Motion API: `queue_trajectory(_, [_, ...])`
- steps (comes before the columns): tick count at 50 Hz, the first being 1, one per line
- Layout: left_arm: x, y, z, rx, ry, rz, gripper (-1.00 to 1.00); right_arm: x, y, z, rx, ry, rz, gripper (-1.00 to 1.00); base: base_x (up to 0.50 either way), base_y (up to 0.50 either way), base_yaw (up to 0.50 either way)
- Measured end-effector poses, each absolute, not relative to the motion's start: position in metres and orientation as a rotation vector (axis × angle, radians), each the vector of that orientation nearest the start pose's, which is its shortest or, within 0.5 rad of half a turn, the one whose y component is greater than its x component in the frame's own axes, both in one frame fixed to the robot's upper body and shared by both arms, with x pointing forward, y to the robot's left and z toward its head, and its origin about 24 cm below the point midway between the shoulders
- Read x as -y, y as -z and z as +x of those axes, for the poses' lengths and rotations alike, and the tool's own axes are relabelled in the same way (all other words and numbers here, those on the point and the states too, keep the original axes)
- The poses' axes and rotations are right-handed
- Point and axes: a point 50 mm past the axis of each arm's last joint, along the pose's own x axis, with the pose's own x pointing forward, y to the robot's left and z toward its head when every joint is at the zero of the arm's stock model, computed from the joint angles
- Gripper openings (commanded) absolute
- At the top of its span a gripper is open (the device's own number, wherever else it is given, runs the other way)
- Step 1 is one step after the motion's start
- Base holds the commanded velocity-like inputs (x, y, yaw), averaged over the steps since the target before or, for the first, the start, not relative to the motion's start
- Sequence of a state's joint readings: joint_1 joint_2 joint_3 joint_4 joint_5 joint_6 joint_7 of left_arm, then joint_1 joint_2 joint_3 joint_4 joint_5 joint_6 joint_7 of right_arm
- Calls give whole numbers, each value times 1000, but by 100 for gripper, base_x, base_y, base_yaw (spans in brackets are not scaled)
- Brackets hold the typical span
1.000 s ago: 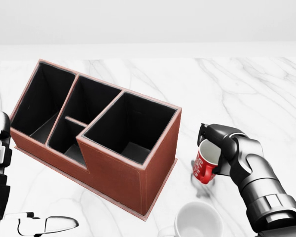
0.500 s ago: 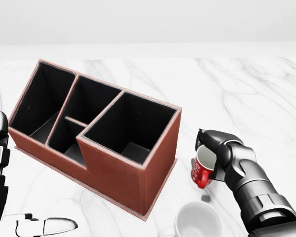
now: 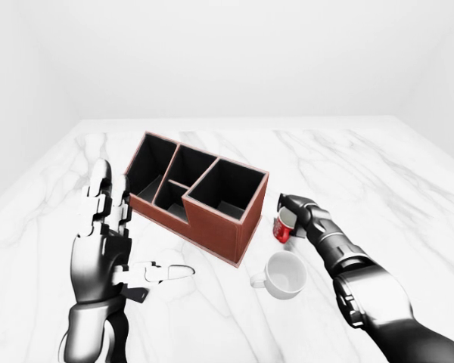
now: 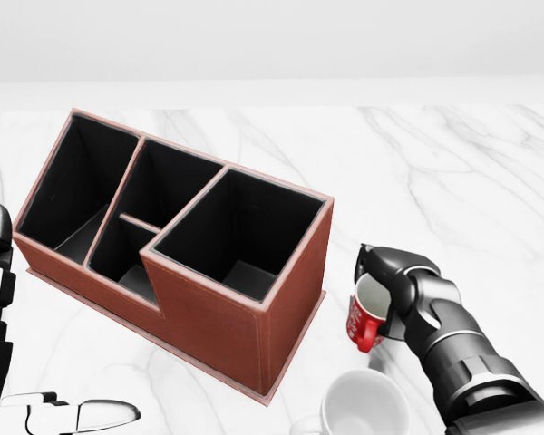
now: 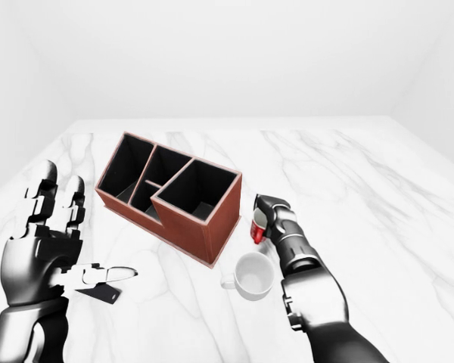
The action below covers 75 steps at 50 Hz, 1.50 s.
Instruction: Pick up the red mug and place it to the right of the caddy.
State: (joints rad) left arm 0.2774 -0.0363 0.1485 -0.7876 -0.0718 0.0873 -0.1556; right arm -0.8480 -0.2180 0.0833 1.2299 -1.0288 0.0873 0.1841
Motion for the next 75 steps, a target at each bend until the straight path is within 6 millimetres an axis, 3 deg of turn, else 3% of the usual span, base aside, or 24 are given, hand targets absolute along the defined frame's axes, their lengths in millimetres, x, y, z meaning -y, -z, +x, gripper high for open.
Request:
queue_trajectory(3, [-182,-154,174,436,-47,29,100,178,-25,370,-541,-339,-1306,-100,0,0,0])
queue_trajectory(7, [-182,-155,173,438,-46,29,100,178,-24,370,-538,-336,-1302,-78,0,0,0])
queue_trajectory(10, [-182,-155,173,438,-47,29,100,177,-27,371,-555,-364,-1298,7,0,0,0])
queue_trajectory(12, [-182,-155,173,439,-47,29,100,176,-30,373,-551,-367,-1299,27,0,0,0])
queue_trajectory(13, [-182,-155,173,440,-47,29,100,176,-32,374,-545,-361,-1303,54,0,0,0])
queue_trajectory(14, [-182,-155,173,440,-47,29,100,176,-32,374,-542,-357,-1302,65,0,0,0])
queue_trajectory(15, [-182,-156,173,441,-47,29,100,177,-31,373,-542,-355,-1305,100,0,0,0])
queue_trajectory(30, [-181,-156,173,441,-46,28,100,185,-26,370,-551,-330,-1332,100,0,0,0])
queue_trajectory(40, [-181,-154,174,436,-44,28,100,195,-42,377,-534,-292,-1325,100,0,0,0])
queue_trajectory(53, [-180,-152,175,426,-40,28,100,215,-91,392,-467,-225,-1314,100,0,0,0])
queue_trajectory(59, [-180,-152,175,425,-39,27,100,217,-123,394,-400,-231,-1322,100,0,0,0])
queue_trajectory(68, [-180,-153,175,428,-38,26,100,210,-173,380,-286,-262,-1361,100,0,0,0])
queue_trajectory(75, [-180,-153,175,428,-36,26,100,201,-207,362,-90,-172,-1379,100,0,0,0])
